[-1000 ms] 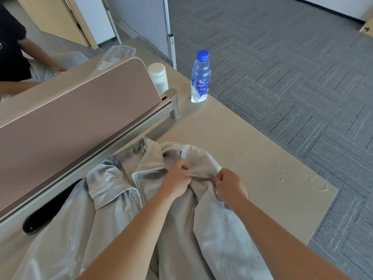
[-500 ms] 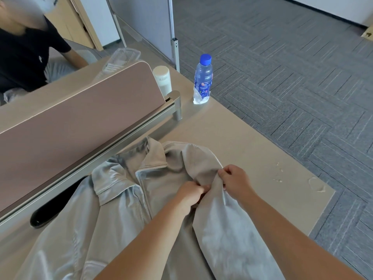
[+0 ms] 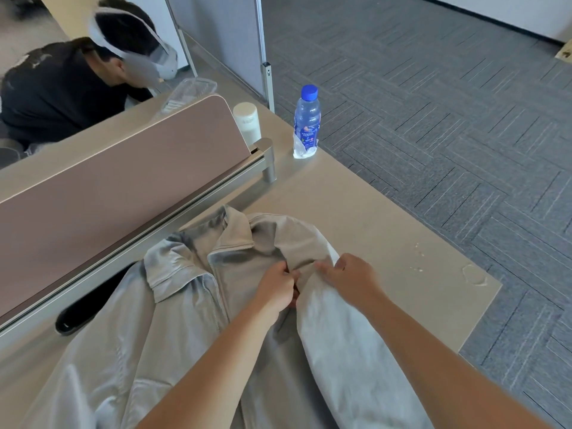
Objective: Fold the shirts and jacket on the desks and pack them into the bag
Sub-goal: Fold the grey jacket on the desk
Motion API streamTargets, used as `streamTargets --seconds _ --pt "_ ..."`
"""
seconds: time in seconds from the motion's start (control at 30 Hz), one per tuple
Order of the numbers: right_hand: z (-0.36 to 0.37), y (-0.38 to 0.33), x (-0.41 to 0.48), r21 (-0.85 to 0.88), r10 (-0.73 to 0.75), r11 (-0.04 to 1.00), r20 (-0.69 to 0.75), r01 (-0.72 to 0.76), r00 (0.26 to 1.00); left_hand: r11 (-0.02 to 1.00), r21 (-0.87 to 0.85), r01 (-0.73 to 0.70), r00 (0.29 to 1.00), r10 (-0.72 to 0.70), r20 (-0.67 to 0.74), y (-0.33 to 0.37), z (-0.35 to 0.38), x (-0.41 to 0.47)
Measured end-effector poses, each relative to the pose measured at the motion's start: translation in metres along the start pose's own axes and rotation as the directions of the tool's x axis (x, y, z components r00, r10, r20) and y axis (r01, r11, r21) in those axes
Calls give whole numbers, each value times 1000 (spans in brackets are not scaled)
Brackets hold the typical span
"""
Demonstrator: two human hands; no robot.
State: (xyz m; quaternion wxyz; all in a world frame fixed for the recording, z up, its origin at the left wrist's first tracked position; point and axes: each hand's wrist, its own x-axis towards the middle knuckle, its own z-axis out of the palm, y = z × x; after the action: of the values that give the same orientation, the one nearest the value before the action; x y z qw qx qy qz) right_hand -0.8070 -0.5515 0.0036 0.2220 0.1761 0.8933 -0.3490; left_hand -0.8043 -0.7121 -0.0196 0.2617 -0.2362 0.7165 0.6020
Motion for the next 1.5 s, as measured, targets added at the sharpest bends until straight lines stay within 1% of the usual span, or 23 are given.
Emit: streamTargets --seconds 0.07,0.13,0.2,0.27,0.33,0.37,0.4,0.43,0.47,0.5,0.53,0.6,0.63,0.7,0.8,0.87,0.93,0.97,1.07,1.17,1.27,1.37,1.5 --pt "2 4 -8 -82 -7 996 99 16 995 1000 -17 13 1000 -13 -12 -1 0 -1" --pt "8 7 -13 -94 -36 994 201 56 979 999 -44 18 1000 -18 -12 -2 -1 0" --pt "18 10 -15 -102 -69 990 261 99 963 997 -63 43 999 -44 -23 -1 -5 -1" --pt "32 11 -17 -129 -112 979 293 155 950 999 48 18 994 -12 -107 0 -11 1" --pt "48 15 -18 -215 -138 952 328 216 934 966 260 -21 964 88 -250 8 -16 -7" --pt "56 19 -17 -256 -142 938 335 235 932 955 290 -57 952 140 -273 10 -17 -11" --pt "61 23 -16 -267 -140 935 334 236 932 963 248 -100 965 155 -214 11 -17 -14" --pt "65 25 -14 -258 -132 939 334 225 933 984 138 -110 987 125 -105 12 -15 -15" --pt "66 27 -12 -221 -114 956 329 194 937 998 18 -65 998 65 24 13 -12 -18" --pt "65 30 -11 -138 -94 980 320 145 943 999 -49 -8 992 14 121 12 -9 -18" --pt "64 33 -8 -24 -79 996 307 90 948 999 -42 32 986 -25 165 9 -6 -16" --pt "61 44 -5 160 -62 987 283 17 957 998 28 59 984 -62 165 -4 -1 -8" --pt "59 51 -2 198 -60 980 270 5 961 998 55 45 987 -52 152 -10 1 -2" --pt "57 61 4 219 -42 976 247 -13 968 999 45 30 990 -36 134 -21 4 6" --pt "51 60 9 183 -43 983 260 -6 965 995 -82 60 986 -47 160 -21 7 1" --pt "46 53 7 179 -51 984 216 12 975 995 -94 22 986 -6 167 -16 6 -7" --pt "36 40 1 203 -41 979 107 19 993 994 -81 -72 992 79 93 -6 -2 -19" --pt "29 32 -3 230 -39 973 60 24 997 988 -111 -106 993 111 41 -1 -8 -26" --pt "10 2 -19 340 -99 936 13 88 995 960 -197 -199 978 184 -95 14 -28 -52" --pt "-6 -27 -41 350 -205 920 49 175 978 934 -250 -255 958 208 -197 23 -46 -85" --pt "-16 -48 -58 347 -310 900 78 266 947 926 -254 -279 939 208 -274 26 -60 -125" --pt "-13 -65 -74 356 -396 877 153 323 906 918 -298 -261 923 147 -355 19 -73 -166" --pt "7 -85 -97 374 -463 861 296 345 835 869 -406 -283 810 -11 -587 -10 -85 -226"
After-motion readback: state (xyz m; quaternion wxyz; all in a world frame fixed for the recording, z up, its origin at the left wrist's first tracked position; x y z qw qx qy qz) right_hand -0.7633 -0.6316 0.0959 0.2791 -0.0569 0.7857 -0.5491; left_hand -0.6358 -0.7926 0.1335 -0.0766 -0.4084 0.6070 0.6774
